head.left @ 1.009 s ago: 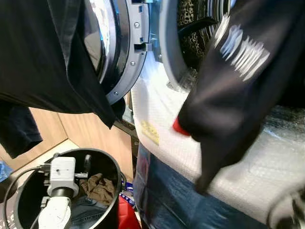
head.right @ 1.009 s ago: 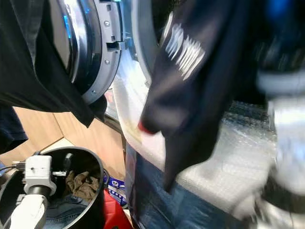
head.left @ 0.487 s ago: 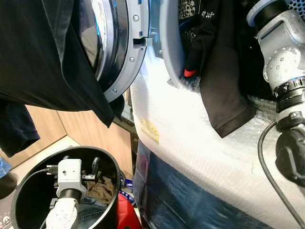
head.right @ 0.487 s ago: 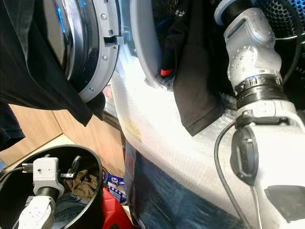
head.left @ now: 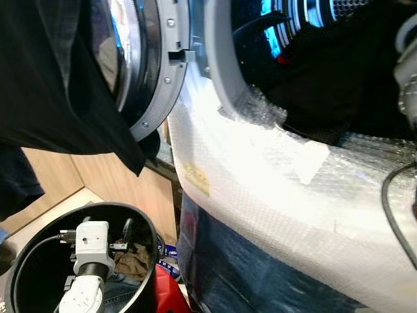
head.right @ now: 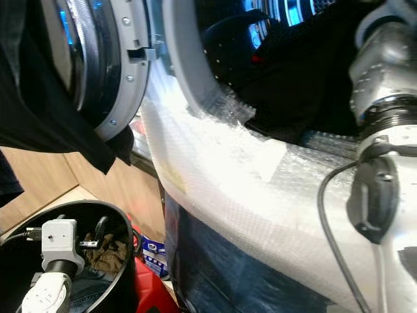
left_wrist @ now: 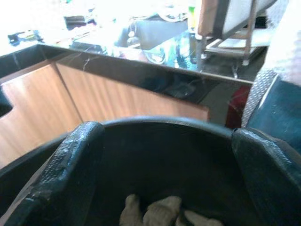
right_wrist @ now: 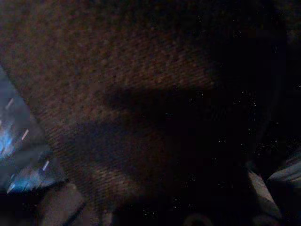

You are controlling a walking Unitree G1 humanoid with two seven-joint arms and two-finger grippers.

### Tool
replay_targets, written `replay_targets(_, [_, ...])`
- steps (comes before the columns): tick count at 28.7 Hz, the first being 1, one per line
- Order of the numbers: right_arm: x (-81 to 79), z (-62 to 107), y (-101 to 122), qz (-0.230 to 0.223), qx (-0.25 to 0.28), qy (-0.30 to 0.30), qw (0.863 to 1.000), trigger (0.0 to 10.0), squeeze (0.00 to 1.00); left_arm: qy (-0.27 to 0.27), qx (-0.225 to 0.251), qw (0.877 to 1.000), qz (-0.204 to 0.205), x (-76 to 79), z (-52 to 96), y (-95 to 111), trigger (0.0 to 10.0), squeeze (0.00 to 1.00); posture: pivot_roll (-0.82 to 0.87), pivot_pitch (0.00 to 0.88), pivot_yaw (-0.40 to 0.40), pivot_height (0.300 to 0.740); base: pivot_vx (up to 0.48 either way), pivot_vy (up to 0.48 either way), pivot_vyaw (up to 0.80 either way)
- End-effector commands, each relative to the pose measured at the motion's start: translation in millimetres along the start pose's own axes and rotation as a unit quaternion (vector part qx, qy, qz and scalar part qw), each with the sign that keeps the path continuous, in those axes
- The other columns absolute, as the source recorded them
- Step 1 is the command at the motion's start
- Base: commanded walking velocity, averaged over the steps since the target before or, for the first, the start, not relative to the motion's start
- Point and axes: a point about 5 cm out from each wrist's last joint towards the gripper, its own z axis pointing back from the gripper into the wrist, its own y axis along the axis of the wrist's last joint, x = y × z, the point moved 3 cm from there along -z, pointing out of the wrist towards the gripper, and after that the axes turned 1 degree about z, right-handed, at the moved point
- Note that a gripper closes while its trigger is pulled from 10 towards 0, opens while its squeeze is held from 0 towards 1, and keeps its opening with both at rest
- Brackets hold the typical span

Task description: Clothes washing

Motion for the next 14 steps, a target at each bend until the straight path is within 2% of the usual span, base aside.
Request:
replay_targets(1, [-15.7, 2.6, -24.1, 0.040, -0.044, 0.027, 0.998, 10.0, 0.00, -0.018, -0.006, 1.000, -0.008, 5.3, -1.8, 0.9, 10.0, 0.00, 0.20, 0.000, 0.011, 0.740, 0.000, 0.000, 0.00])
replay_targets(4, [-21.6, 6.5, -47.2, 0.081, -0.077, 0.056, 0.992, 10.0, 0.00, -0.032, -0.012, 0.999, -0.003, 10.3, -2.2, 0.0, 10.0, 0.00, 0.20, 0.000, 0.013, 0.740, 0.000, 0.000, 0.00])
replay_targets(5, [-28.3, 10.2, -62.6, 0.102, -0.099, 0.087, 0.986, 10.0, 0.00, -0.050, -0.019, 0.999, -0.011, 15.6, -1.1, -1.8, 10.0, 0.00, 0.19, 0.000, 0.014, 0.740, 0.000, 0.000, 0.00])
replay_targets(7, [-32.2, 13.7, -75.5, 0.122, -0.117, 0.107, 0.980, 10.0, 0.00, -0.064, -0.023, 0.997, -0.022, 19.7, 0.6, -2.9, 10.0, 0.00, 0.19, 0.000, 0.016, 0.740, 0.000, 0.000, 0.00])
replay_targets(8, [-32.2, 16.0, -84.3, 0.137, -0.130, 0.116, 0.975, 10.0, 1.00, -0.068, -0.025, 0.997, -0.017, 21.8, 2.1, -3.5, 10.0, 0.00, 0.18, 0.000, 0.018, 0.740, 0.000, 0.000, 0.00])
replay_targets(10, [-30.9, 16.4, -86.2, 0.138, -0.134, 0.115, 0.975, 10.0, 1.00, -0.067, -0.026, 0.997, -0.014, 22.1, 2.6, -3.5, 10.0, 0.00, 0.18, 0.000, 0.018, 0.740, 0.000, 0.000, 0.00])
replay_targets(12, [-21.0, 13.0, -77.0, 0.148, -0.124, 0.101, 0.976, 10.0, 1.00, -0.075, -0.025, 0.997, -0.011, 26.6, 4.3, -2.6, 10.0, 0.00, 0.18, 0.000, 0.017, 0.740, 0.000, 0.000, 0.00])
replay_targets(14, [-17.8, 10.5, -67.4, 0.138, -0.114, 0.094, 0.979, 10.0, 1.00, -0.077, -0.026, 0.997, -0.012, 27.0, 4.0, -2.5, 10.0, 0.00, 0.18, 0.000, 0.018, 0.740, 0.000, 0.000, 0.00])
